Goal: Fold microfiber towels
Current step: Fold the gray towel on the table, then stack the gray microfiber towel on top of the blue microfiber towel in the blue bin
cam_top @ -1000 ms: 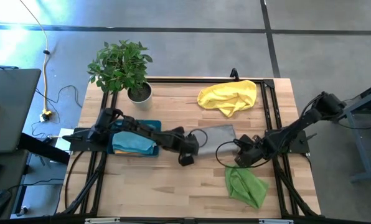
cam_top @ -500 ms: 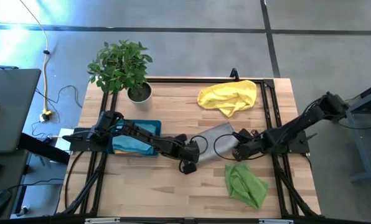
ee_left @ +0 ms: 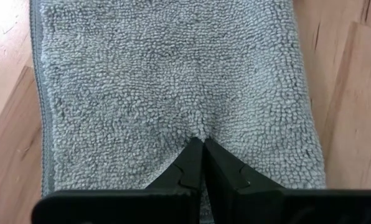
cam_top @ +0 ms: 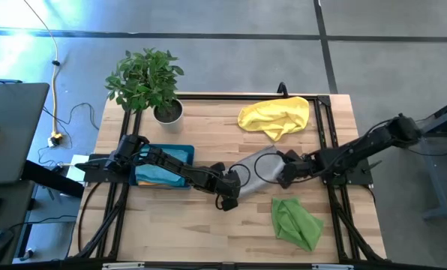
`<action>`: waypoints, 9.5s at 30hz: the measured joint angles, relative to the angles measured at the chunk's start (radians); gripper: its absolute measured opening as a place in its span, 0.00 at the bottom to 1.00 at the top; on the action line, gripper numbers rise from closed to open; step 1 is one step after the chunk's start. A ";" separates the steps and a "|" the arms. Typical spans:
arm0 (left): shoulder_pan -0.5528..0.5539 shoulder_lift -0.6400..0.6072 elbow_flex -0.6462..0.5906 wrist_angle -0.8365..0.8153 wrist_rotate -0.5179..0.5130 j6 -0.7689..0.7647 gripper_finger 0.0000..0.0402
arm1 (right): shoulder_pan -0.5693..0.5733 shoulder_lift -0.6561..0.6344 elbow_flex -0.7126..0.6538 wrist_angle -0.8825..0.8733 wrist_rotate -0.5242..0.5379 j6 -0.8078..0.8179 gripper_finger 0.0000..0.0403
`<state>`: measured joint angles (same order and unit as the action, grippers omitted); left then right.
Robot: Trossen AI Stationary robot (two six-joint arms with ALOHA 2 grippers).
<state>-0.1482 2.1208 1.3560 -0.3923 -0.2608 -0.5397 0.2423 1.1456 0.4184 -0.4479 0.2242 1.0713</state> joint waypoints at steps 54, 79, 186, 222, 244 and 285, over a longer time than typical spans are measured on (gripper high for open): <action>0.010 0.001 0.000 0.034 -0.032 0.005 0.01 | -0.197 0.054 -0.073 0.177 -0.024 -0.071 0.54; -0.002 0.011 0.079 -0.053 -0.205 0.017 0.02 | -0.142 0.072 -0.078 0.168 0.060 -0.050 0.01; -0.247 -0.025 0.117 -0.306 -0.229 -0.348 0.18 | 0.054 0.470 0.448 -0.180 0.000 -0.397 0.42; -0.166 -0.138 0.161 -0.164 -0.159 -0.294 0.18 | 0.072 -0.493 -0.241 0.465 0.290 -0.724 0.42; -0.087 -0.084 0.160 -0.015 -0.251 -0.592 0.18 | 0.072 -0.517 -0.270 0.445 0.319 -0.683 0.42; -0.031 0.135 0.163 0.105 -0.352 -1.153 0.56 | 0.072 -0.518 -0.270 0.391 0.318 -0.679 0.42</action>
<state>-0.1788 2.2554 1.5193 -0.2872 -0.6124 -1.6928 0.3141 0.6281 0.1482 -0.0570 0.5423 0.3920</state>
